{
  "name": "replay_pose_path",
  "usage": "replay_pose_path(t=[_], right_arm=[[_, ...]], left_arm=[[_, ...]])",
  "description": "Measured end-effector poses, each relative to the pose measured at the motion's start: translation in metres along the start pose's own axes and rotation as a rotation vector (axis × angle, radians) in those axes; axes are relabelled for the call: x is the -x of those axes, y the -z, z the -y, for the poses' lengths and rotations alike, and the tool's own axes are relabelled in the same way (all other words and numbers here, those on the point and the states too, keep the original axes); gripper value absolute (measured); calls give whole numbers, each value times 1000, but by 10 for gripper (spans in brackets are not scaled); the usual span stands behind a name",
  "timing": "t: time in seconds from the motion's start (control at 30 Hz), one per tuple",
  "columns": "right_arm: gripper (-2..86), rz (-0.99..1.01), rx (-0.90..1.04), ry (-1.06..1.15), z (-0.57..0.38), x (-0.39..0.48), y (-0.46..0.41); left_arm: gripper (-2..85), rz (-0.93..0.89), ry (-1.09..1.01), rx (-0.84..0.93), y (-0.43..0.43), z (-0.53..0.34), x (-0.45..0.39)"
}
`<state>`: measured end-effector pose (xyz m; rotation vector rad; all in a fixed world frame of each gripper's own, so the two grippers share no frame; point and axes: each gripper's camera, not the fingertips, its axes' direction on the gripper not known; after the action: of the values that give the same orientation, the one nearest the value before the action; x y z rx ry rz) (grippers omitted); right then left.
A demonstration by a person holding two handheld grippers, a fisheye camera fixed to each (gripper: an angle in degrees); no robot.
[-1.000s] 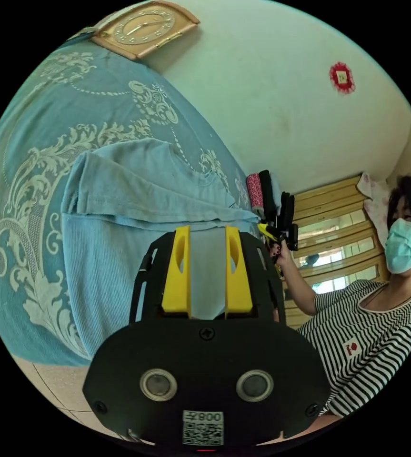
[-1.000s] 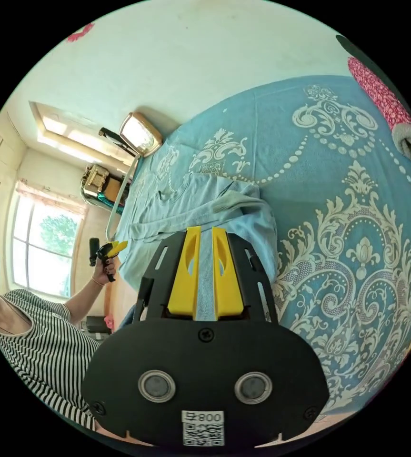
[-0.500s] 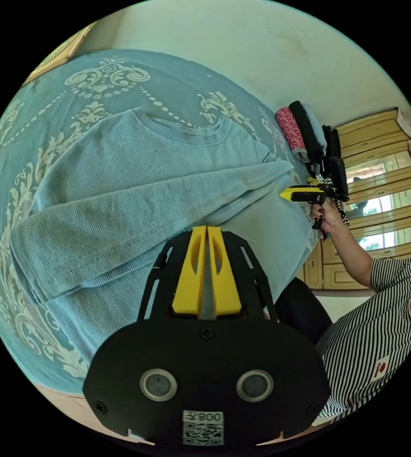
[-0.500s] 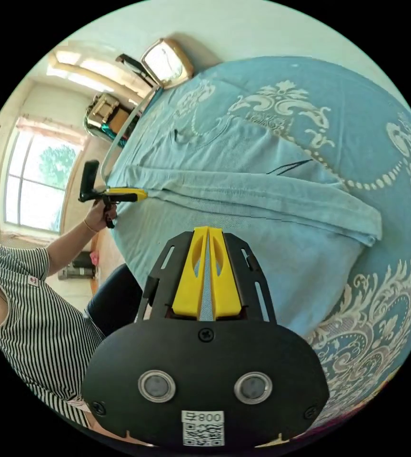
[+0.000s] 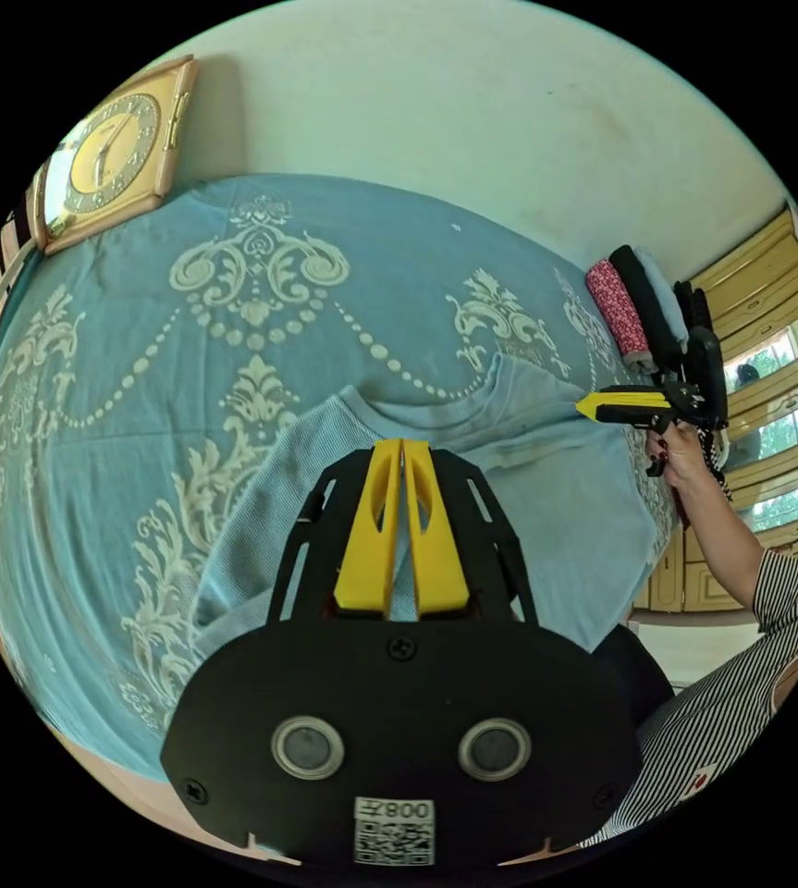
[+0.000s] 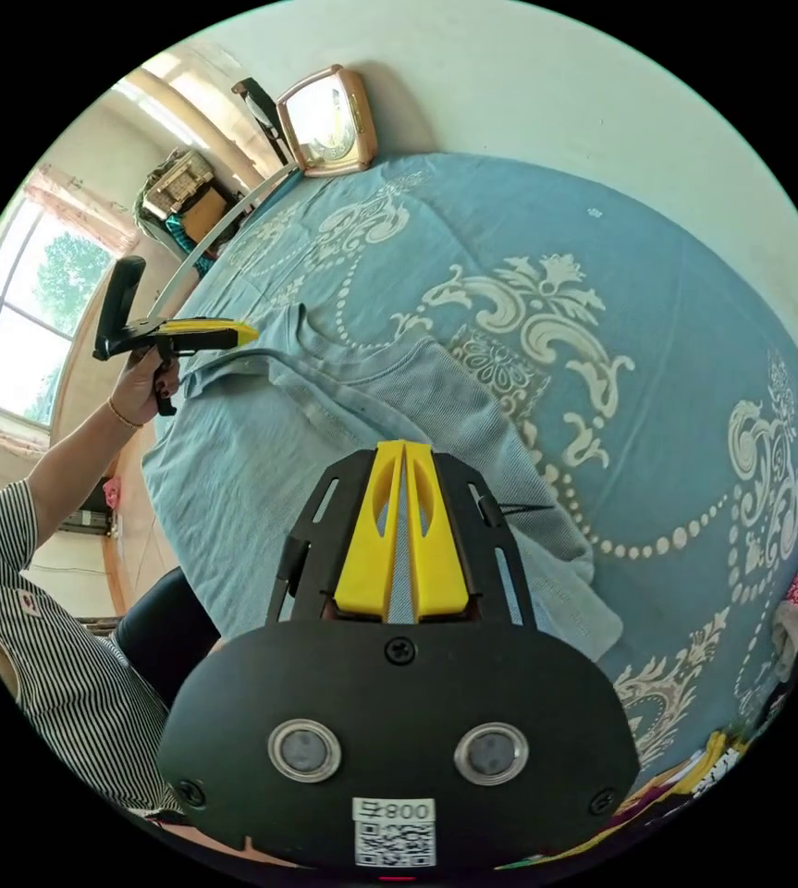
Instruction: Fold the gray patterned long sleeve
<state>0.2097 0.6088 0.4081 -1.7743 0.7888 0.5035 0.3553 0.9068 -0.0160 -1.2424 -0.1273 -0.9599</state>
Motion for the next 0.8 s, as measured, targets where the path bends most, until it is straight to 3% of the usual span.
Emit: replay_pose_path(t=[0.17,0.27,0.33,0.4,0.67,0.8], right_arm=[[1,-41,-22,14,13,-2,15],[1,61,-12,82,3,16,16],[1,136,21,119,1,32,2],[1,73,131,166,8,52,-27],[1,-119,45,91,56,29,-3],[1,-123,-4,83,53,29,18]], left_arm=[[13,-127,-17,-33,15,-1,8],[10,-249,-71,35,3,-22,-3],[6,-162,-95,110,-13,-30,-13],[4,-30,-104,203,-32,-29,-15],[2,155,15,73,-2,24,33],[2,122,-3,27,15,20,32]])
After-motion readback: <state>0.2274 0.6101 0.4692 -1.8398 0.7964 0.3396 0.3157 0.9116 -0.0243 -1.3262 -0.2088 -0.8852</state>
